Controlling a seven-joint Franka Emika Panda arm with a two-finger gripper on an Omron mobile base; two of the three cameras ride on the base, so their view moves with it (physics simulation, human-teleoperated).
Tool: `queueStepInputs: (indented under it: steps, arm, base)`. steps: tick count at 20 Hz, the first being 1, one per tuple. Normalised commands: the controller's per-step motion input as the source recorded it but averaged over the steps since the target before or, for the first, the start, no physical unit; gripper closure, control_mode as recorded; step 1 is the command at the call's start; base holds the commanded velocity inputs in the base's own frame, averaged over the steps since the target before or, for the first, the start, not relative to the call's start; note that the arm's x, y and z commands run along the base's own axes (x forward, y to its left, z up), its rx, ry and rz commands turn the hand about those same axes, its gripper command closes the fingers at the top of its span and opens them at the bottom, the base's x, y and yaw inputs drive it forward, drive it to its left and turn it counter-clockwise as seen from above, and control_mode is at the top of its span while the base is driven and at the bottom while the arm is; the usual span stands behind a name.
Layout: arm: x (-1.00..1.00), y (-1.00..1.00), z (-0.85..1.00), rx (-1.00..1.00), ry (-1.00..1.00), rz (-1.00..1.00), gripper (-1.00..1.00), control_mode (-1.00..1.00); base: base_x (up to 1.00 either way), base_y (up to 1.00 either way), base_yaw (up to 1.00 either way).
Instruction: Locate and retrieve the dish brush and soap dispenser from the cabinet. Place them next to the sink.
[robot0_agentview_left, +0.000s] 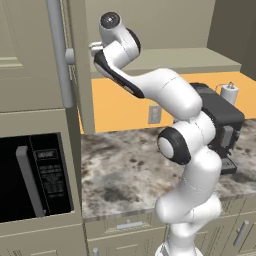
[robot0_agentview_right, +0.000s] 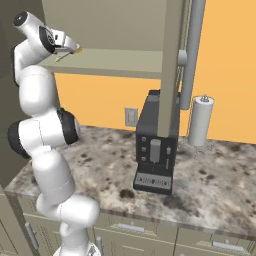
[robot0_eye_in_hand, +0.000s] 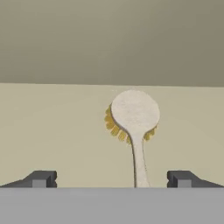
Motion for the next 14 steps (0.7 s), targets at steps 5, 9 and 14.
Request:
queueStepInputs:
  steps: [5,9,14]
  arm:
    - [0.49,0.04,-0.02,0.00,0.06,0.00,-1.00,-1.00]
    - [0.22,0.00,-0.14,0.01,0.07,0.00,-1.00,-1.00]
    - [0.05,0.00,-0.22,0.03,0.07,-0.02,-1.00,-1.00]
  base:
    - [0.00,0.00,0.00]
    - [0.00,0.00,0.00]
    - [0.00,0.00,0.00]
